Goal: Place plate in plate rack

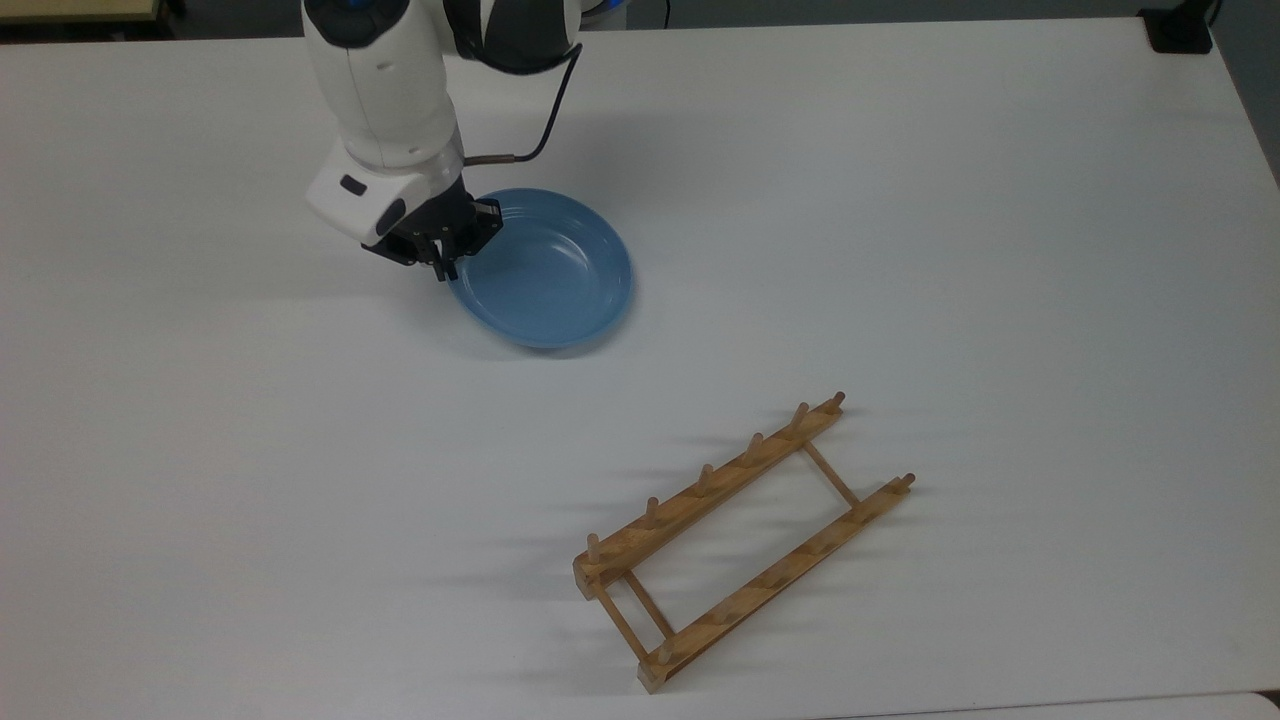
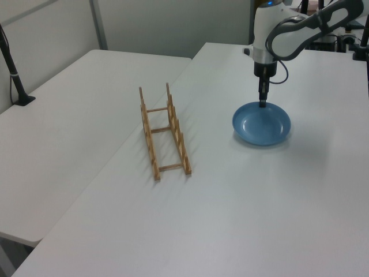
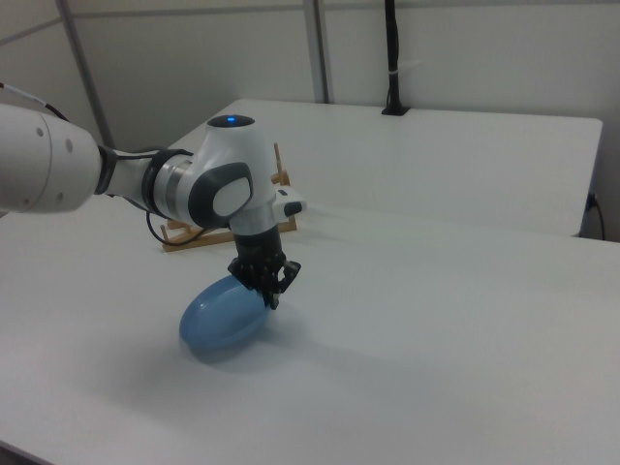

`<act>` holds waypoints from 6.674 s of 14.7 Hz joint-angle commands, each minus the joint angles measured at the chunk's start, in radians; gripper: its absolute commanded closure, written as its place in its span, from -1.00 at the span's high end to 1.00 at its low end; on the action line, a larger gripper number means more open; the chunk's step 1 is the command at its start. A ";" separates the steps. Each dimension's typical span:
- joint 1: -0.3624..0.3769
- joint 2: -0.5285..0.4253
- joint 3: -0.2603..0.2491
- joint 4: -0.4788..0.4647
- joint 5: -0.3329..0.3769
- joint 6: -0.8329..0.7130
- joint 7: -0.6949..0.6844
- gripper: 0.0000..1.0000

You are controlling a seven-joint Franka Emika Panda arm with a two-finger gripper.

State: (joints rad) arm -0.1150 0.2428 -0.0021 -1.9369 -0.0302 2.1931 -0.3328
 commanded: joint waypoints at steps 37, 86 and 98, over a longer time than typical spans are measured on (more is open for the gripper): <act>0.327 0.190 0.146 0.559 -1.399 0.002 1.564 -1.00; 0.285 -0.091 0.156 0.463 -0.442 -0.255 1.371 1.00; 0.250 -0.425 -0.021 0.276 0.035 -0.659 0.962 1.00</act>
State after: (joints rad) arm 0.1426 -0.0899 0.0034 -1.5403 -0.0289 1.5225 0.7244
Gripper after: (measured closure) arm 0.000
